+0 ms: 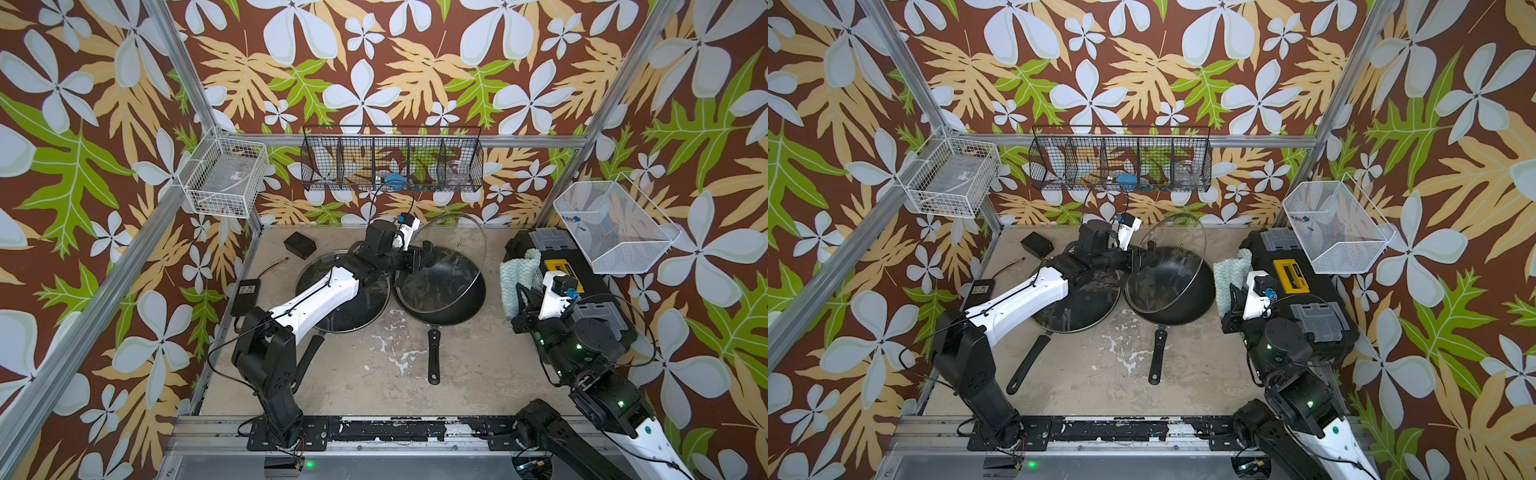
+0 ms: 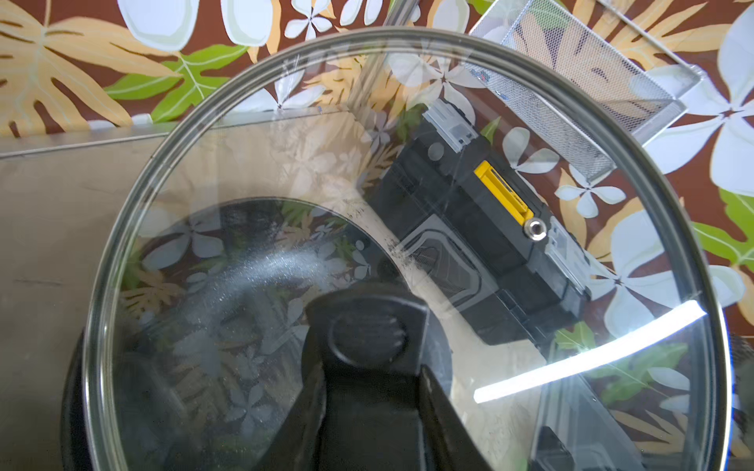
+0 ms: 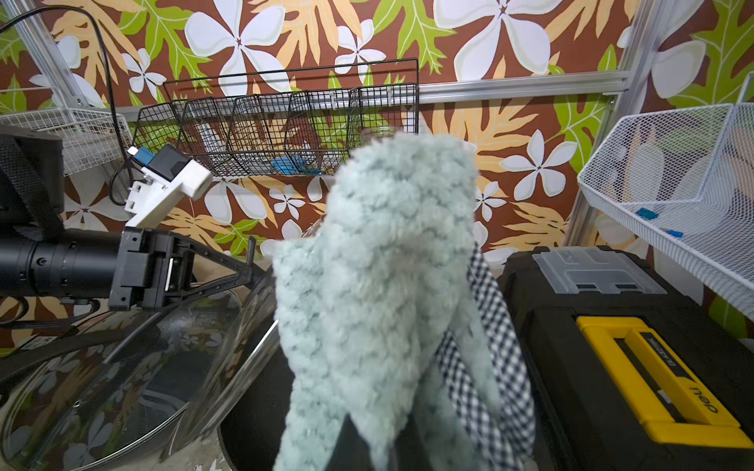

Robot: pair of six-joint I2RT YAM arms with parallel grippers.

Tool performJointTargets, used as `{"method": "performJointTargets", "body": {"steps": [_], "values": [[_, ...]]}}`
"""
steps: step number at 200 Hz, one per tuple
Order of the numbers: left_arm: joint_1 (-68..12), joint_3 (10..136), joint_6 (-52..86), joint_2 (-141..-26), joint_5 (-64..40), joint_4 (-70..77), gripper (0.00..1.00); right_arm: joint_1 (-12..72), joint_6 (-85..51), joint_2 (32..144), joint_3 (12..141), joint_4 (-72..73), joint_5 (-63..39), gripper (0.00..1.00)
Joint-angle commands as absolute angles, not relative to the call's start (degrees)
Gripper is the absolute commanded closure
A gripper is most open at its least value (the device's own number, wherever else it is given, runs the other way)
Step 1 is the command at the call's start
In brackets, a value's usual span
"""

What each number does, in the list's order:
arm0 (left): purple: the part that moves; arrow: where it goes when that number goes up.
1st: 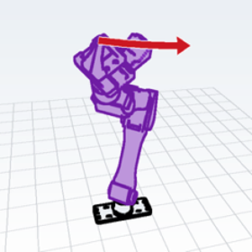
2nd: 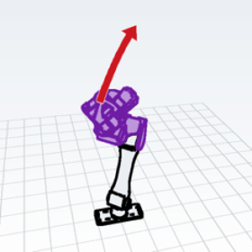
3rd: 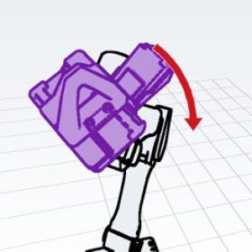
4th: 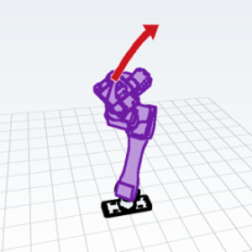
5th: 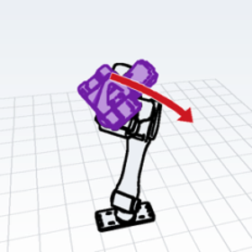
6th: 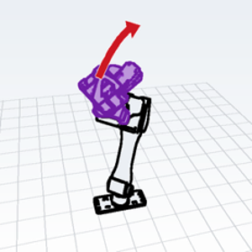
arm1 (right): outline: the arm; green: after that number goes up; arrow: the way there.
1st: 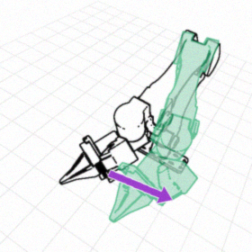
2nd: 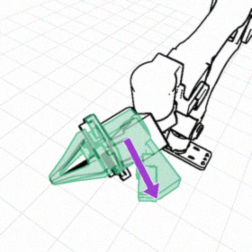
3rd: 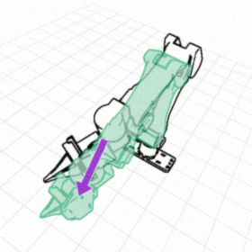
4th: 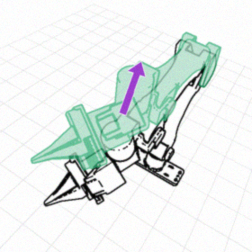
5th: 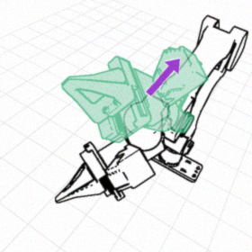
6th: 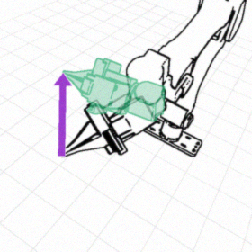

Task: Wipe the pot lid with a cloth
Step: Pick up the pot lid from the cooking pot.

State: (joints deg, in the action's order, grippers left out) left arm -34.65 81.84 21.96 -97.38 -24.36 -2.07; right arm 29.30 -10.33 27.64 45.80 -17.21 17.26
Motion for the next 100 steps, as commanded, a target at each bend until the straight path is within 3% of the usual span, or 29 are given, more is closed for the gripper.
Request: {"method": "performJointTargets", "body": {"steps": [1, 100], "values": [[-33.0, 78.4, 29.1, -94.4, -32.8, 15.4, 1.00, 29.4, -11.1, 27.2, 45.2, -13.8, 14.1, 1.00], [-26.1, 61.2, 63.3, -87.9, -46.3, 55.4, 1.00, 29.4, -16.8, 33.5, 44.3, -1.2, -5.3, 1.00]]}}
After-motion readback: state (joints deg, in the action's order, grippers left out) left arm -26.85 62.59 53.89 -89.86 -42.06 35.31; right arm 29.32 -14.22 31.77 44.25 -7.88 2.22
